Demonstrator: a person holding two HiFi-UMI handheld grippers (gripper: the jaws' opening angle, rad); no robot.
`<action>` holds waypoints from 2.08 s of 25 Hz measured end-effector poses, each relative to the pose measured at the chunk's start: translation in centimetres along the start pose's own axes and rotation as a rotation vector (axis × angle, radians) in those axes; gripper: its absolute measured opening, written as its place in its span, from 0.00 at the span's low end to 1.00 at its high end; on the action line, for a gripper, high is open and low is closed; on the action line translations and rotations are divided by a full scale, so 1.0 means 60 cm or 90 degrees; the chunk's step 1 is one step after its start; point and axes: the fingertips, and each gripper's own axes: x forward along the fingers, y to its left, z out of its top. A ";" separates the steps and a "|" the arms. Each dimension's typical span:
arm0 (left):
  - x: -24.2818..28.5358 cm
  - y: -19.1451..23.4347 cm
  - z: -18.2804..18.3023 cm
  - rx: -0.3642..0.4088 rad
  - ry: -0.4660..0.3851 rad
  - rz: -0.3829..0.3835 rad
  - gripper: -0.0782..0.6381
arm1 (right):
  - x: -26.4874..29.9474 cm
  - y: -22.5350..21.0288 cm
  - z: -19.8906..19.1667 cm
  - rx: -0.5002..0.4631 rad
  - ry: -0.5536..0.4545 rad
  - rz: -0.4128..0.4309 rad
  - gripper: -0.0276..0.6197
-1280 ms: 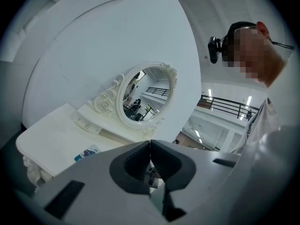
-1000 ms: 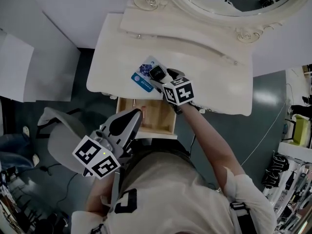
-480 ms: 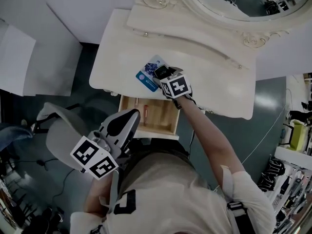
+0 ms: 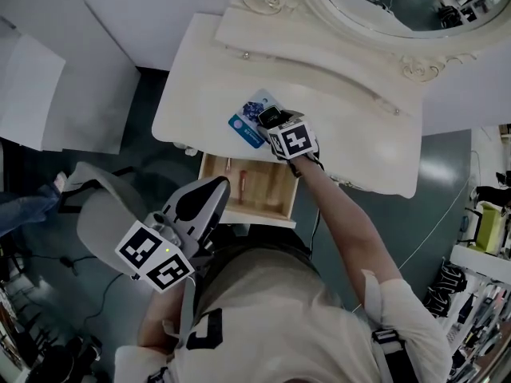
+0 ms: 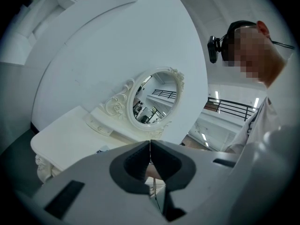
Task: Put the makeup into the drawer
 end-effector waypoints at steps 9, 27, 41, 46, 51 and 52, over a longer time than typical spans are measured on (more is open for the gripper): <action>-0.031 0.005 0.023 0.008 -0.039 0.011 0.19 | -0.039 0.016 0.029 -0.010 -0.037 -0.002 0.56; -0.137 0.042 0.075 0.085 -0.090 0.079 0.19 | -0.154 0.116 0.062 -0.029 -0.112 0.026 0.56; -0.143 0.037 0.056 0.080 -0.068 0.051 0.19 | -0.249 0.213 0.076 -0.034 -0.176 0.086 0.56; -0.124 0.019 0.043 0.082 -0.046 0.022 0.19 | -0.278 0.231 0.062 -0.027 -0.192 0.101 0.56; -0.094 -0.009 0.022 0.084 -0.015 -0.010 0.19 | -0.301 0.230 0.035 -0.009 -0.197 0.103 0.56; -0.090 -0.013 0.019 0.085 -0.010 -0.015 0.19 | -0.305 0.229 0.029 -0.004 -0.197 0.102 0.56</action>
